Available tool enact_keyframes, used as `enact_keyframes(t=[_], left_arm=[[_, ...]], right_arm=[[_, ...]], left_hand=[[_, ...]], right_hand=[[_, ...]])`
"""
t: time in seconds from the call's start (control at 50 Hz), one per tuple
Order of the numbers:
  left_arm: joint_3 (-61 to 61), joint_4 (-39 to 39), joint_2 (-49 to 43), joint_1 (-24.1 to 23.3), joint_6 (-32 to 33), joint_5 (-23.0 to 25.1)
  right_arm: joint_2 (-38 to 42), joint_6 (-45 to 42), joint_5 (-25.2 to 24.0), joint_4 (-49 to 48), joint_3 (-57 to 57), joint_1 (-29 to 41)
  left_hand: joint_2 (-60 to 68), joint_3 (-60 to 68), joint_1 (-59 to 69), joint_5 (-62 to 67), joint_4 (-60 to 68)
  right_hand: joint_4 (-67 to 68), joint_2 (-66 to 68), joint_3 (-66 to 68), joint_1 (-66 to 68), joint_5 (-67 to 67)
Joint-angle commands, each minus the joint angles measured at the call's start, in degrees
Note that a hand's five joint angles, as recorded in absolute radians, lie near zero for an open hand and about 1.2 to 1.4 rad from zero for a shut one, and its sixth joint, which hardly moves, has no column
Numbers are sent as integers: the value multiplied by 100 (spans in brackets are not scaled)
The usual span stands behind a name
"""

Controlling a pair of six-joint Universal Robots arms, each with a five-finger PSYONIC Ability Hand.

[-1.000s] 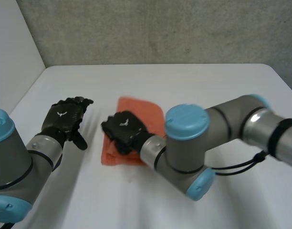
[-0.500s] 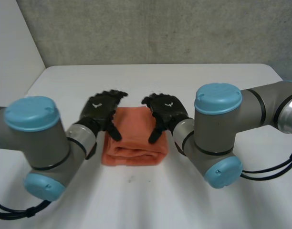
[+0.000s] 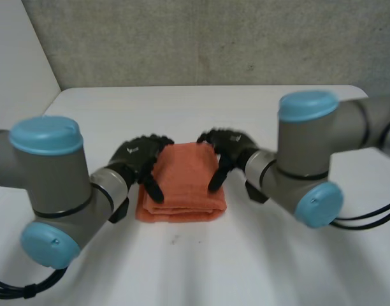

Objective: Fold the laundry

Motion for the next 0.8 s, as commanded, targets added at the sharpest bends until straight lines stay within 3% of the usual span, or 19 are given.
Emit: enact_keyframes(t=[0.02, 0.18, 0.34, 0.64, 0.8], left_arm=[[-22, 14, 1324, -50, -56, -34], [-285, 23, 2538, 203, -13, -342], [-645, -4, 3172, 880, -48, -272], [-698, 14, 3190, 978, -56, -263], [-812, -4, 3216, 969, -56, -272]], right_arm=[[-1593, 25, 217, -887, 845, -409], [-3439, -80, 815, -1714, 2137, -954], [-4399, -861, 824, -1777, 3166, -1639], [-4409, -1188, 745, -1698, 3511, -1852], [-4330, -1135, 393, -1724, 3686, -1860]], left_hand=[[30, 32, -4, -101, 39], [-38, -36, -71, -169, -28], [-38, -36, -71, -169, -28], [-38, -36, -71, -169, -28], [-38, -36, -71, -169, -28]], right_hand=[[-338, -270, -187, -203, -410], [-338, -270, -187, -203, -410], [-338, -270, -187, -203, -410], [-338, -270, -187, -203, -410], [-338, -270, -187, -203, -410]])
